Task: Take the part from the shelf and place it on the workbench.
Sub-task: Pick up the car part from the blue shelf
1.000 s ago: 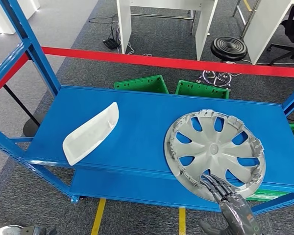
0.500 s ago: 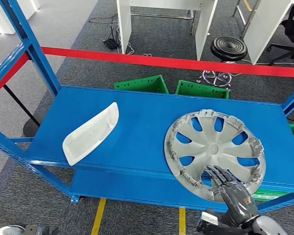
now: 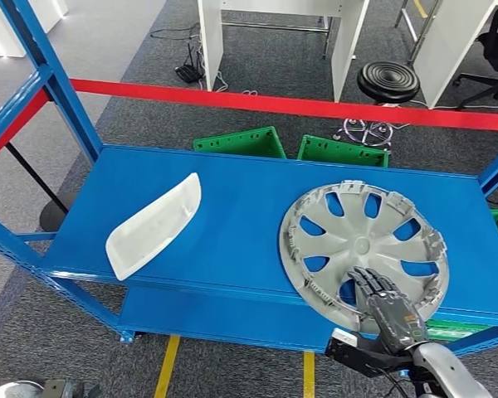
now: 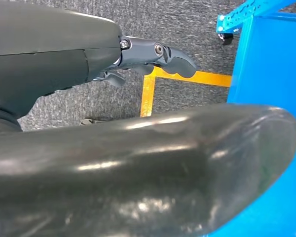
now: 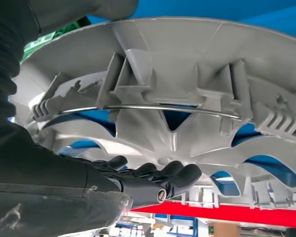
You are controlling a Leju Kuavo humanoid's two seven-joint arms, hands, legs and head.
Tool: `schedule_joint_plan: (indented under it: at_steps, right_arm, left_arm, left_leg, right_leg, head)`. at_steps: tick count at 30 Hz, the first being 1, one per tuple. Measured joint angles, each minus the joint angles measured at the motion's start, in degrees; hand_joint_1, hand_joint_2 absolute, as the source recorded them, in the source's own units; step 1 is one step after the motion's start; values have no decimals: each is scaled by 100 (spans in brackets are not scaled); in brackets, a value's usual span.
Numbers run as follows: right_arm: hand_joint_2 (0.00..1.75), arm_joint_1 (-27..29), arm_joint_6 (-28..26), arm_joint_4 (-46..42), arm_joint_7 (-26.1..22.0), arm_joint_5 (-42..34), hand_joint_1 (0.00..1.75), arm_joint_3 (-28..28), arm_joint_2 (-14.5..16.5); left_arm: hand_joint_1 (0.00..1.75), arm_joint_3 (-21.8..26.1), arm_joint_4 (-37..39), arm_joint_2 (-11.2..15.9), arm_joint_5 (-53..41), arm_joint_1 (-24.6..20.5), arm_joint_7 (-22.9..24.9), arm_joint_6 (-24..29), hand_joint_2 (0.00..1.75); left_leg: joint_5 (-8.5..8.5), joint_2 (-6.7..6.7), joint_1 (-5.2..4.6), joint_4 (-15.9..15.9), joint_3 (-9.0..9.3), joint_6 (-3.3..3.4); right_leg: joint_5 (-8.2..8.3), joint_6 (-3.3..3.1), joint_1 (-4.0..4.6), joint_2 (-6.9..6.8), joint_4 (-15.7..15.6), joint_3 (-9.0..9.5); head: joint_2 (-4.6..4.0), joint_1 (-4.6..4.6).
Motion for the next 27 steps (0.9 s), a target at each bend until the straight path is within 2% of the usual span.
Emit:
schedule_joint_plan:
  at_steps: [7, 16, 21, 25, 27]
  right_arm:
    - [175, -9, -21, 133, 8, 195, 175, -12, 99]
    - [175, 65, -141, -206, -71, 415, 175, -68, 99]
    - [175, 287, -845, -624, -439, 647, 175, -146, 137]
    - [175, 589, -1624, -1159, -836, 697, 175, -239, 418]
    - [175, 687, -1738, -1373, -905, 695, 175, -242, 540]
  left_arm:
    - [0, 25, 34, -16, 119, -6, -14, 8, 0]
    - [0, 13, 64, -24, 361, 15, 47, 71, 0]
    - [0, -196, 21, -24, 950, 187, 258, 367, 0]
    - [0, -588, -208, -23, 1450, 477, 329, 640, 0]
    - [0, -728, -303, -22, 1511, 570, 332, 696, 87]
  left_leg:
    - [0, 0, 0, 0, -1, -2]
    - [-1, 1, 0, 0, -3, -4]
    - [-1, 2, 0, 0, -5, -5]
    - [-4, 2, 1, -1, -9, -8]
    - [-5, 1, 2, -1, -10, -9]
  right_leg:
    - [0, 0, 0, 0, 2, -3]
    - [-1, -1, 0, 3, 3, -8]
    - [-2, -2, 0, 4, 5, -13]
    - [-7, -10, 1, 4, 8, -20]
    - [-11, -13, 2, 3, 9, -22]
  head:
    - [0, 1]
    - [0, 1]
    - [0, 1]
    - [0, -1]
    - [0, -2]
